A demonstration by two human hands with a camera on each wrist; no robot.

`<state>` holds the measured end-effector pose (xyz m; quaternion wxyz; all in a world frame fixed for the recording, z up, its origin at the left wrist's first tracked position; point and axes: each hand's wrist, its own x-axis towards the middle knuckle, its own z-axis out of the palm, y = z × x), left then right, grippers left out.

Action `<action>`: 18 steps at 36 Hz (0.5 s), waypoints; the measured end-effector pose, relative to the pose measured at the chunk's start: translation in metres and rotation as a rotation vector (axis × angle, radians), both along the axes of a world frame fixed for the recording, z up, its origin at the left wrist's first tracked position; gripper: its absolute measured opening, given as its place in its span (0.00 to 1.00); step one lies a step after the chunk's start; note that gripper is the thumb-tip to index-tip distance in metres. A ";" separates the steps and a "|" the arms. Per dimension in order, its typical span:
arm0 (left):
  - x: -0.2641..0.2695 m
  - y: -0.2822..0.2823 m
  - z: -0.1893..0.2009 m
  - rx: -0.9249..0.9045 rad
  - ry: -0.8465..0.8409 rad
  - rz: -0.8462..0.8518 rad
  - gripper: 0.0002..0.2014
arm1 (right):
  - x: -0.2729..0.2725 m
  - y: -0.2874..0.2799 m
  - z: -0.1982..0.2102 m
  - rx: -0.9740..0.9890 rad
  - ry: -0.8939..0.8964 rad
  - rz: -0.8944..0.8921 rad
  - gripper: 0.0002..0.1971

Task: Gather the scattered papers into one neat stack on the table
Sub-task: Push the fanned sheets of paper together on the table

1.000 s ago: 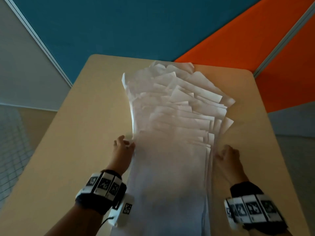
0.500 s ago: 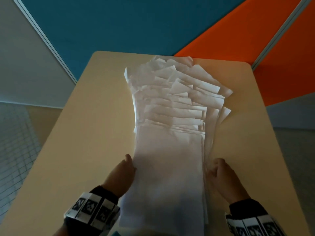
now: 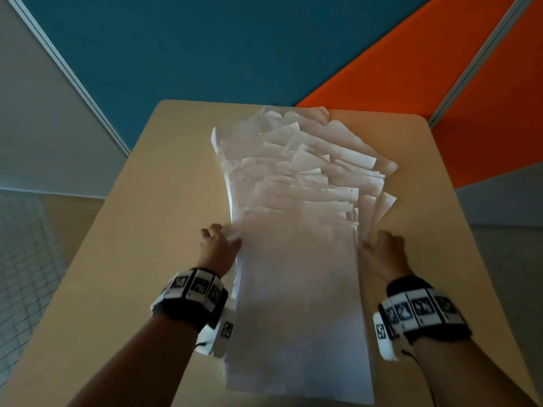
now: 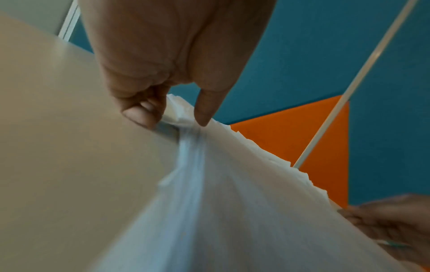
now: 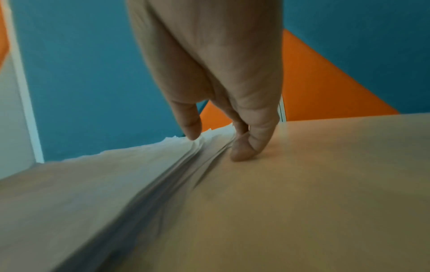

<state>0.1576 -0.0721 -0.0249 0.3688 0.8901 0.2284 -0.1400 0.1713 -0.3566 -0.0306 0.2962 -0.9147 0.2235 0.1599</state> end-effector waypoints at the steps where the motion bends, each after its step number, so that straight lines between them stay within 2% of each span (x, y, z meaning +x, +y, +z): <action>1: 0.008 -0.004 0.002 0.007 0.020 -0.001 0.27 | 0.009 0.003 -0.002 0.008 -0.019 -0.012 0.22; 4: 0.027 -0.014 -0.001 0.024 0.087 -0.052 0.27 | 0.028 0.013 -0.005 0.044 -0.049 -0.050 0.24; 7: 0.040 -0.013 -0.004 0.005 0.122 -0.036 0.29 | 0.039 0.012 -0.007 0.117 -0.053 -0.071 0.24; 9: 0.046 -0.006 -0.007 0.001 0.105 -0.006 0.30 | 0.042 0.004 -0.008 0.083 -0.053 -0.089 0.24; 11: 0.052 -0.002 -0.007 0.004 0.043 0.019 0.30 | 0.046 -0.002 -0.011 0.017 -0.073 -0.119 0.29; 14: 0.062 -0.006 -0.005 0.009 -0.007 -0.004 0.28 | 0.052 0.003 -0.012 0.019 -0.099 -0.143 0.36; 18: 0.078 -0.018 0.001 -0.009 0.015 0.007 0.24 | 0.062 0.015 -0.014 0.077 -0.129 -0.167 0.32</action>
